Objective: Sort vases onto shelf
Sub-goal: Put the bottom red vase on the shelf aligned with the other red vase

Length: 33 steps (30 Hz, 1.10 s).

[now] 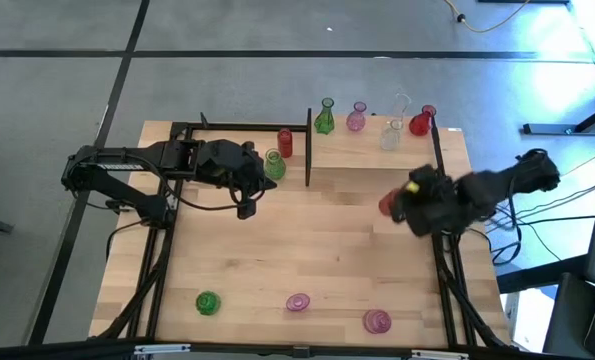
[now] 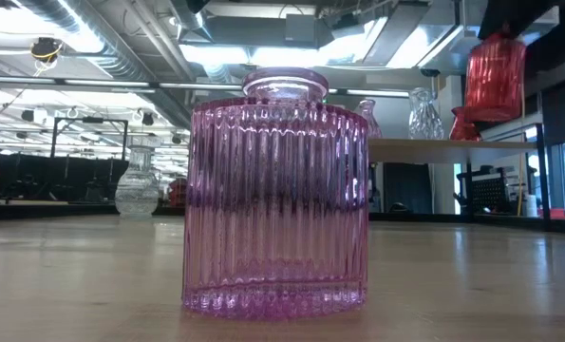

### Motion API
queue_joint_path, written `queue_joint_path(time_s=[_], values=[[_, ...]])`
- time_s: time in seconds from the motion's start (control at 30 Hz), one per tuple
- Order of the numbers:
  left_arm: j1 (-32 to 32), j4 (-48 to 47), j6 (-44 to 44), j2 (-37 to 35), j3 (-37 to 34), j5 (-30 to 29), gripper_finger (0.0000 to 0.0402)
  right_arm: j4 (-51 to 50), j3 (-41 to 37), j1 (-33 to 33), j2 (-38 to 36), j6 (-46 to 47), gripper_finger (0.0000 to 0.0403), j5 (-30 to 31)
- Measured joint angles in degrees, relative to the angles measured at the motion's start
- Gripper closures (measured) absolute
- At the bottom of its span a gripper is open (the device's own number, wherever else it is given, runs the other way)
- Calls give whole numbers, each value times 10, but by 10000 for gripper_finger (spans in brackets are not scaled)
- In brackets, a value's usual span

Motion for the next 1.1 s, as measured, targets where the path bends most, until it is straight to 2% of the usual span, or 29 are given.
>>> queue_joint_path(time_s=[0.23, 0.4, 0.6, 0.73, 1.1], values=[[0, 4, 22, 0, 0, -6, 401, 0, 0, -152, -23, -98, 309, 16], [0, 4, 22, 0, 0, -6, 401, 0, 0, -247, -23, -177, 309, -11], [0, 3, 22, 0, 0, -6, 401, 0, 42, -279, -23, -210, 309, -24], [0, 4, 22, 0, 0, -6, 401, 1, 78, -290, -23, -216, 309, -2], [0, 5, 32, 0, 0, -6, 401, 0, 92, -425, -23, -281, 311, -40]])
